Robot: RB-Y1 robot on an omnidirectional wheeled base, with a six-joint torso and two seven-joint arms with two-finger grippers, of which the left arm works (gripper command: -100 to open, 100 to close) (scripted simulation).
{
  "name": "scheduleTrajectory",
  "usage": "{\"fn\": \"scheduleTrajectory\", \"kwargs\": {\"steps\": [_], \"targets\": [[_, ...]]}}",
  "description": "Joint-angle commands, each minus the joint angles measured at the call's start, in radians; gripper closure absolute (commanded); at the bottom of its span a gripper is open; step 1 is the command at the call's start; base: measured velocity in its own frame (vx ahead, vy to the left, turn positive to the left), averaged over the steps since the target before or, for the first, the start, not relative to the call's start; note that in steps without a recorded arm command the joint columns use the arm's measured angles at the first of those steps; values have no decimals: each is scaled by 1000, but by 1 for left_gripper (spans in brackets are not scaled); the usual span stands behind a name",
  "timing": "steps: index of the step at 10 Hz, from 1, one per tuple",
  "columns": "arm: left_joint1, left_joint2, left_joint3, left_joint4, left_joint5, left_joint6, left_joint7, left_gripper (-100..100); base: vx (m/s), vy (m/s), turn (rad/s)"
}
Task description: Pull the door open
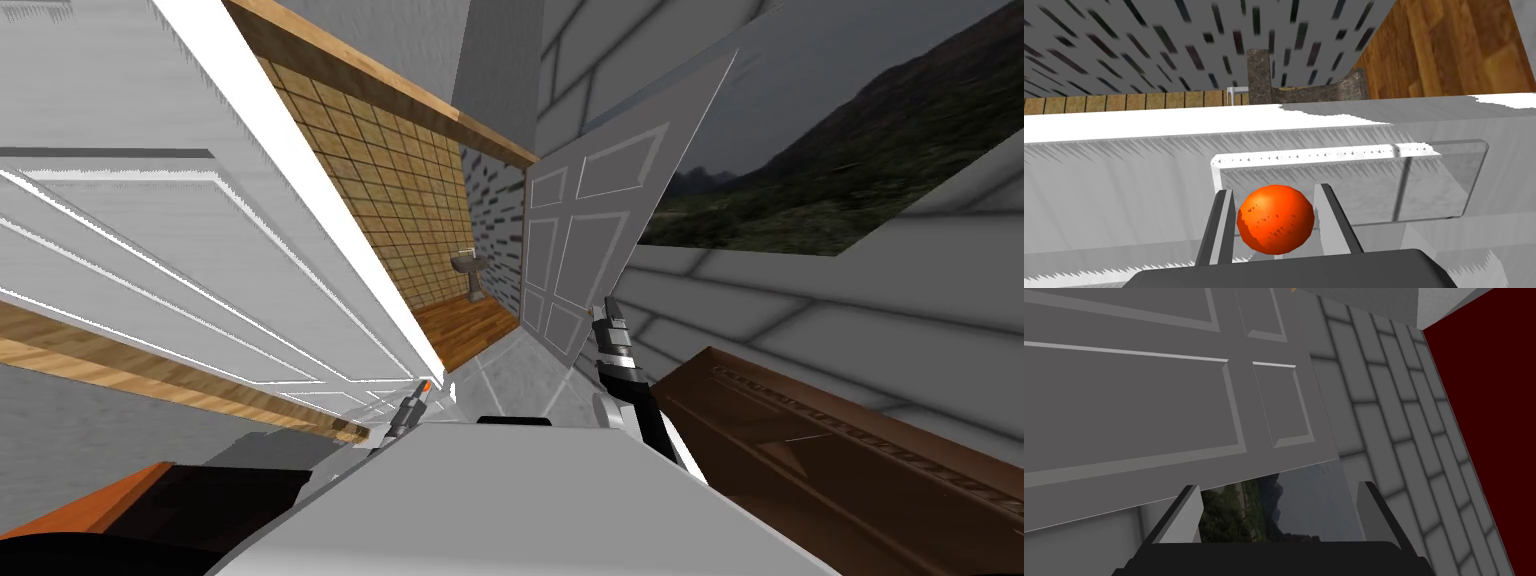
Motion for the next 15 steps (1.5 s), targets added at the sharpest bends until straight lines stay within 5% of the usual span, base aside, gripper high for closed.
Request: {"fn": "scheduleTrajectory", "kwargs": {"steps": [1,5,15], "targets": [[5,9,-6,16,-4,-24,9,100,-239,56,-135],[11,32,-18,44,-12,-72,28,100,-216,50,-122],[38,-28,26,-36,-66,-12,17,100,-192,64,-177]]}}
